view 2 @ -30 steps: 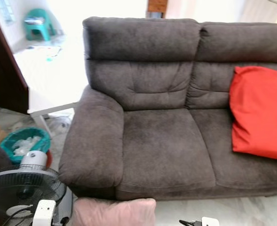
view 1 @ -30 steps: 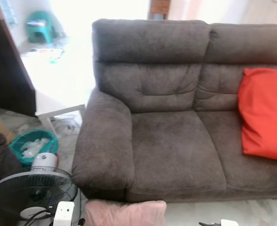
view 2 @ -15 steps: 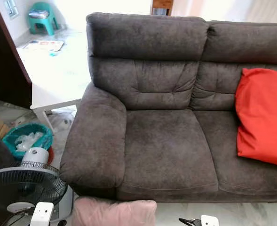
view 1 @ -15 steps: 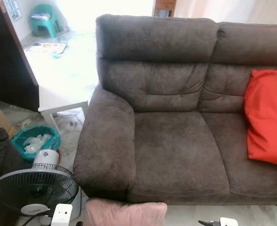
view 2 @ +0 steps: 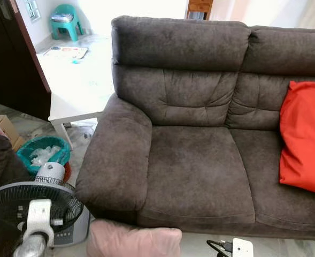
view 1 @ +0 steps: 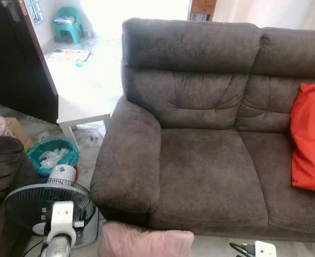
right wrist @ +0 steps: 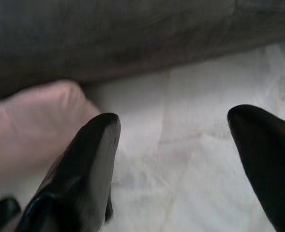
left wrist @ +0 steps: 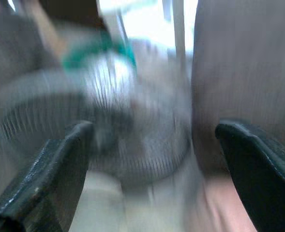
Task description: Move the pillow to the sofa from floor
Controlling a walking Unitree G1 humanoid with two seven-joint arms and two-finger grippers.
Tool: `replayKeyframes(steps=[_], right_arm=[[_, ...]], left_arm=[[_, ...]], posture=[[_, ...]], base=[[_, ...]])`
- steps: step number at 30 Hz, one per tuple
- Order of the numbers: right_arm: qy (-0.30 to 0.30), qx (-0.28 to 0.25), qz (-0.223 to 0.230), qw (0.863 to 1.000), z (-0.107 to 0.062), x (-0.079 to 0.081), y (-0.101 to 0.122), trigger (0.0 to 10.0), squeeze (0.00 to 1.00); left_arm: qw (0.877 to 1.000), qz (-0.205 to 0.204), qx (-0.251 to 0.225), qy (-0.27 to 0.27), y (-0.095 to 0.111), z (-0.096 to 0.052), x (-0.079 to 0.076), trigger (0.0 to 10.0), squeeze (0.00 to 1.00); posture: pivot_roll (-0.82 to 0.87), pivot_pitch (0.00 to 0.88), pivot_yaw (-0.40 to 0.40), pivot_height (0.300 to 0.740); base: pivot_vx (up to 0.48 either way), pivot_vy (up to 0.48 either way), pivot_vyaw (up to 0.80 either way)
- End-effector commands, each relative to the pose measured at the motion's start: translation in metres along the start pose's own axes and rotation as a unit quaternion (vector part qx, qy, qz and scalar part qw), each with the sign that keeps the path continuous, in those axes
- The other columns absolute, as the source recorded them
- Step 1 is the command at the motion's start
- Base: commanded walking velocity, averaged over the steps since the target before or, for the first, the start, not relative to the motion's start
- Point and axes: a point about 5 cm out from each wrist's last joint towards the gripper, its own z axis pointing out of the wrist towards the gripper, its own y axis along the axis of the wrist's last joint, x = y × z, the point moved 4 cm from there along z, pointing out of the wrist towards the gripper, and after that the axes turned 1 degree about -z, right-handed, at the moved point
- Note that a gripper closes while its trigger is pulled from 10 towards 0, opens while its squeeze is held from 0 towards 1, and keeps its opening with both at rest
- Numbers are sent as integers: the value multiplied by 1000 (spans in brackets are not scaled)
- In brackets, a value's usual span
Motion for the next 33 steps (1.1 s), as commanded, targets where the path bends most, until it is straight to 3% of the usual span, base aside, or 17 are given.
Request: replayKeyframes(steps=[1, 2, 3, 4, 5, 9, 17, 20, 33], right_arm=[[-1, -27, 11, 1000, 1, 0, 10, 10000, 0], [5, -83, 6, 996, 6, 5, 41, 10000, 0], [22, -209, -7, 978, 6, 17, 111, 10000, 0], [22, -209, -7, 978, 6, 17, 111, 10000, 0], [32, -262, -13, 964, 1, 23, 137, 10000, 0], [52, -327, -14, 944, -9, 31, 165, 10000, 0], [80, -392, -34, 916, -32, 44, 172, 10000, 0], [88, -409, -30, 908, -44, 45, 173, 10000, 0], [76, -401, -23, 913, -43, 41, 178, 10000, 0]], left_arm=[[999, 29, -38, 0, 15, 3, 0, 10000, 0], [998, 18, -57, 1, 24, 4, 1, 10000, 0], [992, 40, -117, -3, 51, 6, -1, 10000, 0], [992, 40, -117, -3, 51, 6, -1, 10000, 0], [987, 50, -153, -13, 68, 6, -6, 10000, 0], [976, 23, -217, -28, 103, -1, -21, 10000, 0], [971, -31, -235, -14, 116, -19, -21, 10000, 0], [970, -32, -240, -33, 120, -27, -24, 10000, 0], [975, -27, -216, -46, 116, -21, -21, 10000, 0]], posture=[[164, 0, -58, 740], [162, 0, -59, 740], [166, 0, -66, 740], [166, 0, -66, 740], [169, 0, -70, 740], [166, 0, -75, 740], [163, 0, -89, 740], [160, 0, -84, 740], [158, 0, -71, 740]], base=[[0, 0, 0], [0, 0, 0], [0, 0, 0], [0, 0, 0], [0, 0, 0], [0, 0, 0], [0, 0, 0], [0, 0, 0], [0, 0, 0]])
